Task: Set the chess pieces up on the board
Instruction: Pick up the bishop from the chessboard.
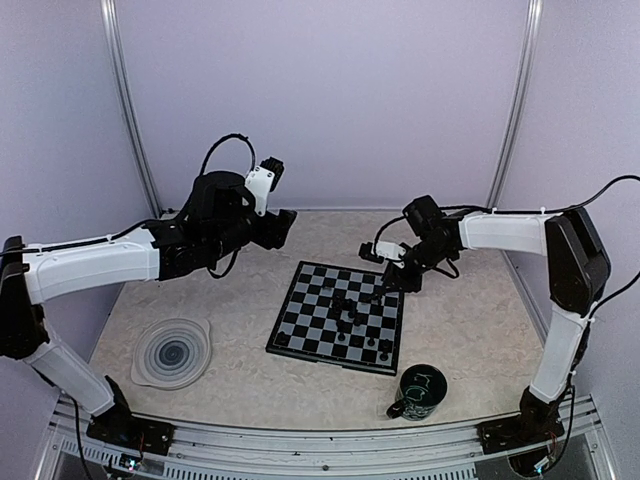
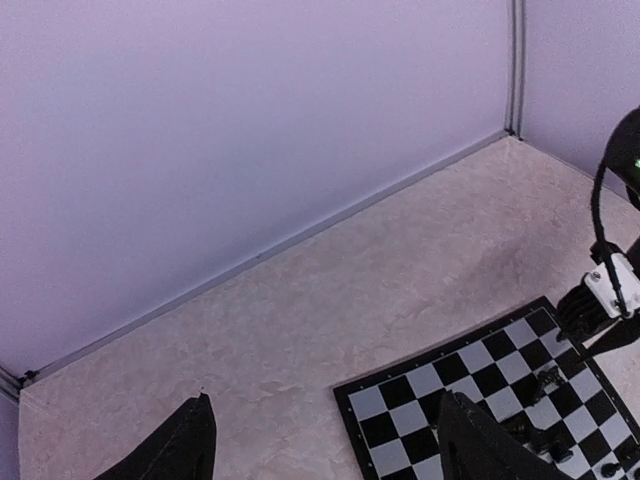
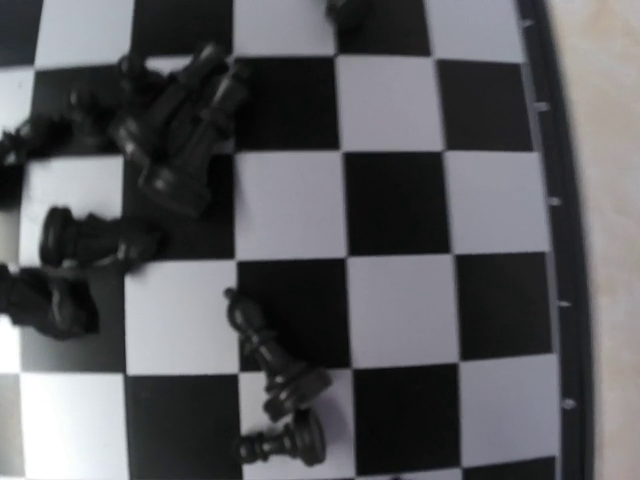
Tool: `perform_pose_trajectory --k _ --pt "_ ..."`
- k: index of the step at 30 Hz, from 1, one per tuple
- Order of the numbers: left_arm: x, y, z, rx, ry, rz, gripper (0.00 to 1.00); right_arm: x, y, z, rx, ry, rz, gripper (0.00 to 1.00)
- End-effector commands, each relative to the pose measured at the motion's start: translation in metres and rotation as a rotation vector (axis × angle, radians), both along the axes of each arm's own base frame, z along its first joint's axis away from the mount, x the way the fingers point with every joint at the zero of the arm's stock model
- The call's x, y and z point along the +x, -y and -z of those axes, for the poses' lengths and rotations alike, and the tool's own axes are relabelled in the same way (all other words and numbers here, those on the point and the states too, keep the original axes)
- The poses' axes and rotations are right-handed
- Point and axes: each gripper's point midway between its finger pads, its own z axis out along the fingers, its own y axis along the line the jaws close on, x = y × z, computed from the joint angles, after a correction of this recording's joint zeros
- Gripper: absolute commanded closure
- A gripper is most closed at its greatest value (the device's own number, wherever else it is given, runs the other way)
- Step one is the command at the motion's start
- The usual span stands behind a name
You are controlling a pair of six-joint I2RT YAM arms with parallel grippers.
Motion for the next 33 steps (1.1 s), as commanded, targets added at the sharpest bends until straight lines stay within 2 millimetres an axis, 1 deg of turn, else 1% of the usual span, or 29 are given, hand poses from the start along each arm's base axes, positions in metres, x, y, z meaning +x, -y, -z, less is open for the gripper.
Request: perform_pose_trajectory --k 1,6,8,12,20,27,33 --pt "-0.023 0.041 0.015 -0.022 -0.140 0.218 0.28 0.001 -0.002 0.011 -0.026 0.009 -0.089 0.70" --pt "-0.036 0.046 0.035 -0.011 -0.187 0.236 0.27 -0.002 -0.006 0.021 -0.036 -0.003 -0.123 0.68" --pt "-0.039 0.045 0.038 -0.013 -0.191 0.240 0.26 -0.001 -0.008 0.023 -0.043 0.003 -0.131 0.68" --pt "-0.043 0.041 0.041 -0.049 -0.213 0.231 0.25 0.004 -0.013 0.027 -0.046 -0.006 -0.152 0.67" --pt "-0.046 0.037 0.041 -0.054 -0.217 0.221 0.24 -0.007 -0.025 0.043 -0.076 -0.050 -0.226 0.64" --pt "-0.045 0.039 0.040 -0.060 -0.221 0.223 0.24 -0.008 -0.024 0.052 -0.093 -0.061 -0.223 0.66" --pt "-0.044 0.043 0.044 -0.062 -0.230 0.228 0.24 -0.007 -0.025 0.055 -0.094 -0.072 -0.217 0.73"
